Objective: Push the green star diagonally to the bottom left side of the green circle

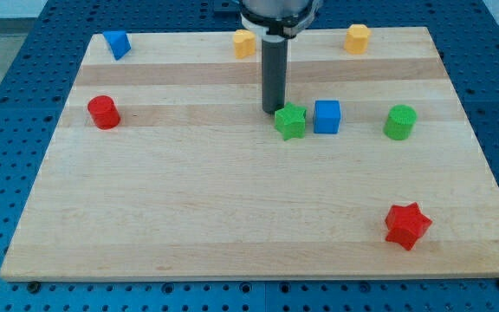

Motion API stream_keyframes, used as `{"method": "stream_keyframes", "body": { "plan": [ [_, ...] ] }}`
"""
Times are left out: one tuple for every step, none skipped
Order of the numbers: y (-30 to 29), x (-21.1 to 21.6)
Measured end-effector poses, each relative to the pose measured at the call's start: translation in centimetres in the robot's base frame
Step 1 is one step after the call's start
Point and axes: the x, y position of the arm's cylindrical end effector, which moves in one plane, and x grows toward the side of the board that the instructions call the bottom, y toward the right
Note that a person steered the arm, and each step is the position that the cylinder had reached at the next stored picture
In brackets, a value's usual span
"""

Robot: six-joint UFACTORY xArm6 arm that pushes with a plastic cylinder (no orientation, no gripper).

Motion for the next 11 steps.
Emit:
{"method": "stream_keyframes", "body": {
  "plan": [
    [3.7,-1.0],
    [3.7,-1.1],
    [3.4,1.0],
    [2.9,2.4],
    [1.4,2.6],
    [1.0,5.1],
    [0.8,6.9],
    [-0.7,8.4],
    [-2.8,10.8],
    [-4.7,13.4],
    [-6.3,15.9]
  ]
}}
